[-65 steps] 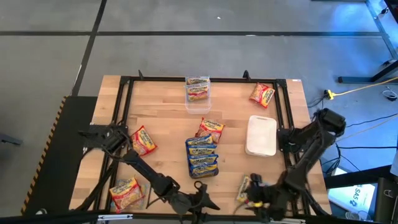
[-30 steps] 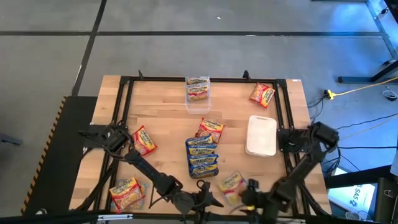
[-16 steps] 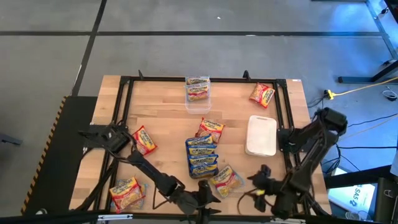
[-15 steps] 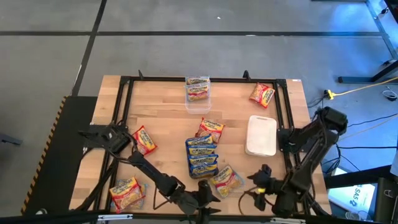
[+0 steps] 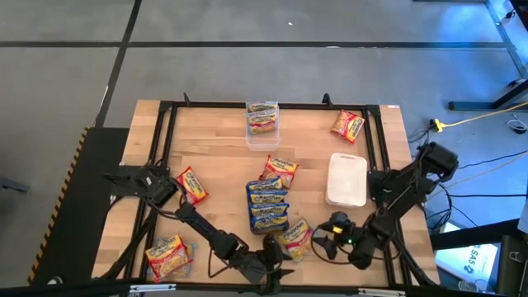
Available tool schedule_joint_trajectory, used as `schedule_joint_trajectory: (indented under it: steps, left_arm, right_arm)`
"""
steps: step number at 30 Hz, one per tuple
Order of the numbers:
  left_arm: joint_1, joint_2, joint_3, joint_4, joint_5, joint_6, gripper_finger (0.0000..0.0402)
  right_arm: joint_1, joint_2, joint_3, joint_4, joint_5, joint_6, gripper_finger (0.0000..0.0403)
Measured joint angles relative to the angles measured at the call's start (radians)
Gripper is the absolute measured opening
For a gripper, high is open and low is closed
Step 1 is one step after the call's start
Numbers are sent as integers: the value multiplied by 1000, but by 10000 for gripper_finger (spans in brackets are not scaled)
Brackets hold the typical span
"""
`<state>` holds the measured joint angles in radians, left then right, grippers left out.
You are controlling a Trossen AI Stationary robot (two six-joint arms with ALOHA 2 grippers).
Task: Sort Maruchan noodles
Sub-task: Put the right light blue noodle pack into the transparent bin
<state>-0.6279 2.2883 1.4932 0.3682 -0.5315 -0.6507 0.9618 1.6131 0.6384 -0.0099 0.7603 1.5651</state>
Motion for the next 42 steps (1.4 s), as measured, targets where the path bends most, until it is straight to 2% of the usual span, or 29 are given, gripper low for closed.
schedule_joint_trajectory:
  steps: [5, 10, 14, 17, 20, 23, 28, 34, 42]
  left_arm:
    - [-11, 0, 0, -49, 1, -20, 179]
    - [-22, 0, 0, -47, 33, -47, 179]
    - [-30, 0, 0, -51, 46, -50, 179]
    - [-31, 0, 0, -80, 47, -55, 179]
    - [-30, 0, 0, -90, 49, -74, 179]
    - [-30, 0, 0, -95, 48, -75, 179]
    - [-17, 0, 0, -104, 35, -73, 179]
    - [9, 0, 0, -179, 26, -73, 179]
    - [20, 9, 0, -214, 39, -73, 179]
  right_arm:
    - [-23, 35, 1, 29, -140, -3, 292]
    - [-20, 46, 1, 134, -279, -8, 292]
    - [-19, 46, 3, 202, -351, -37, 292]
    - [-27, 44, 3, 170, -382, -43, 292]
    - [-28, 19, 3, 95, -370, 7, 292]
    - [-28, 4, 3, 28, -304, 42, 292]
    - [-59, 4, 3, 22, -223, 43, 292]
    - [-111, 72, 3, 121, -245, -4, 292]
    - [-112, 114, 2, 282, -252, -80, 292]
